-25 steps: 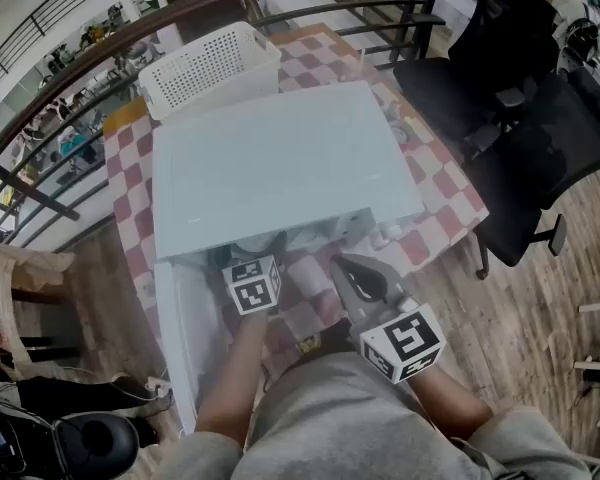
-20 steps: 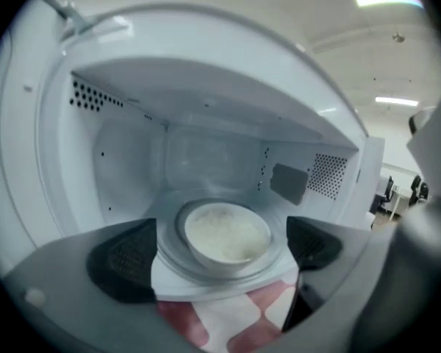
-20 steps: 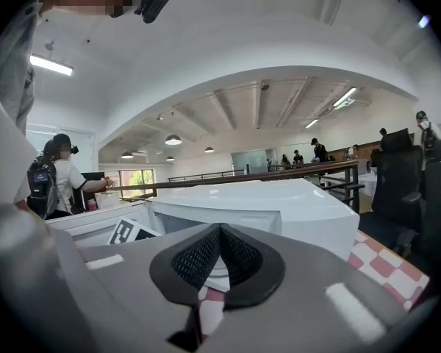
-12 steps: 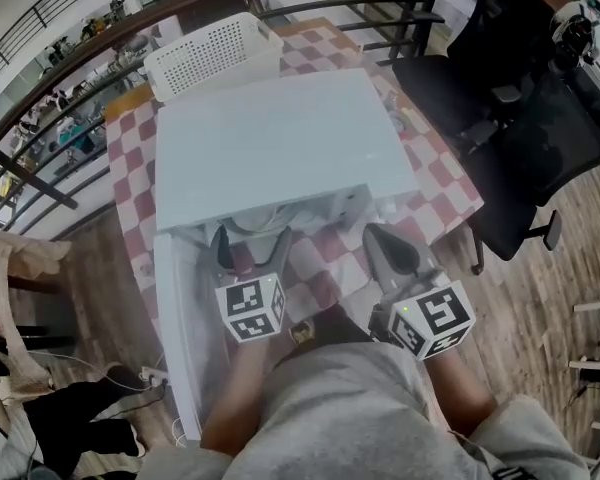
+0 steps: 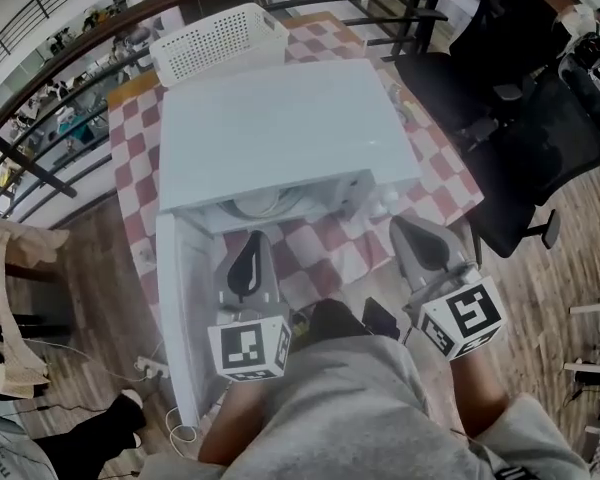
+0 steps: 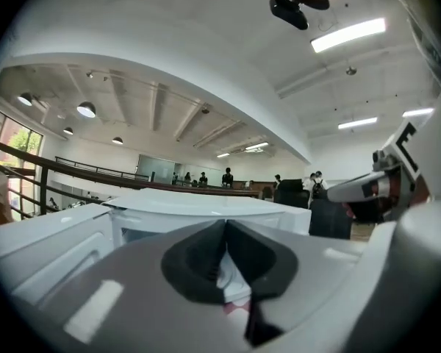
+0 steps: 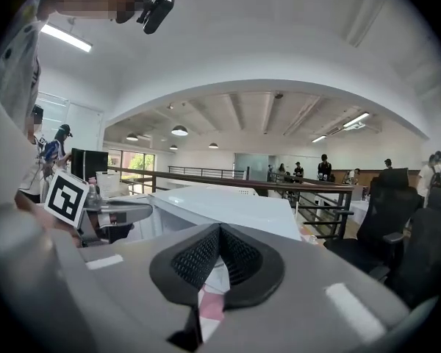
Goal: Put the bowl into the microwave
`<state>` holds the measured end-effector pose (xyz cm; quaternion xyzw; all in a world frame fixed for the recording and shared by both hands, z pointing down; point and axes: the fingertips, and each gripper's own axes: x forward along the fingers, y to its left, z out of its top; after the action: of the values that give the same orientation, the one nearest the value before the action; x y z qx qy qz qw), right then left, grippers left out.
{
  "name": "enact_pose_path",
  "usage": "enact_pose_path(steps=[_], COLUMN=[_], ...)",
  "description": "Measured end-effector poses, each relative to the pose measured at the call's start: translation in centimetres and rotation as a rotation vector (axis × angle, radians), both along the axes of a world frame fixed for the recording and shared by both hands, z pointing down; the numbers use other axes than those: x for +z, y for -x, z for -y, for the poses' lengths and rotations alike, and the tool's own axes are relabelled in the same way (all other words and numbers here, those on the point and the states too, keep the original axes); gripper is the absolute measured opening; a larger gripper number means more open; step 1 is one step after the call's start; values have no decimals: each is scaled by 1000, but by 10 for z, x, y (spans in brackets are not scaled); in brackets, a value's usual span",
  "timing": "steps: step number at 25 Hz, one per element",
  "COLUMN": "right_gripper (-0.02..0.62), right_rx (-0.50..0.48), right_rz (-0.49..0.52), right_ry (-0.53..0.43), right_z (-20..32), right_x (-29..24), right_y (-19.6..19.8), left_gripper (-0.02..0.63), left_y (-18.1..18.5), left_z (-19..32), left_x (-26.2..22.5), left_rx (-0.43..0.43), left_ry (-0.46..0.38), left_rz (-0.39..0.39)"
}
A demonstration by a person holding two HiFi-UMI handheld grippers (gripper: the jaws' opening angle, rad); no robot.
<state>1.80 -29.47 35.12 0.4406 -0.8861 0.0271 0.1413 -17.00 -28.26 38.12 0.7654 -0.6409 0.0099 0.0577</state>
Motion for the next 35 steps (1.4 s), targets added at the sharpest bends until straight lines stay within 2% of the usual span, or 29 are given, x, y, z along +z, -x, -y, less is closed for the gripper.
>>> enact_pose_path(steps=[3,7,12,22,26,35], right_gripper=[-3,-3,-3,-3,-3,-3], right_rx=[-22,-52,-51,-29,-36,-96], right_rz=[-19,-29,21,53,72,89], right_ry=[16,42,62,79,86,101], right_z=[-4,-11,-25,-78,-110,-190], right_x=[11,21,27,27,27,38], right_y=[1,-1,-14,-67,-82,-100], left_gripper=[11,11,11,11,11,11], left_y=[-2,-14,-30,-88,-97,-113], left_z=[-10,-24,-50,-110,-147,-241], left_x=[2,7,9,8,6,18], left_rx=[6,30,51,75,26,-41], left_ry=[6,33,49,60,44,86], left_rz=[-18,7,25,16,27,30])
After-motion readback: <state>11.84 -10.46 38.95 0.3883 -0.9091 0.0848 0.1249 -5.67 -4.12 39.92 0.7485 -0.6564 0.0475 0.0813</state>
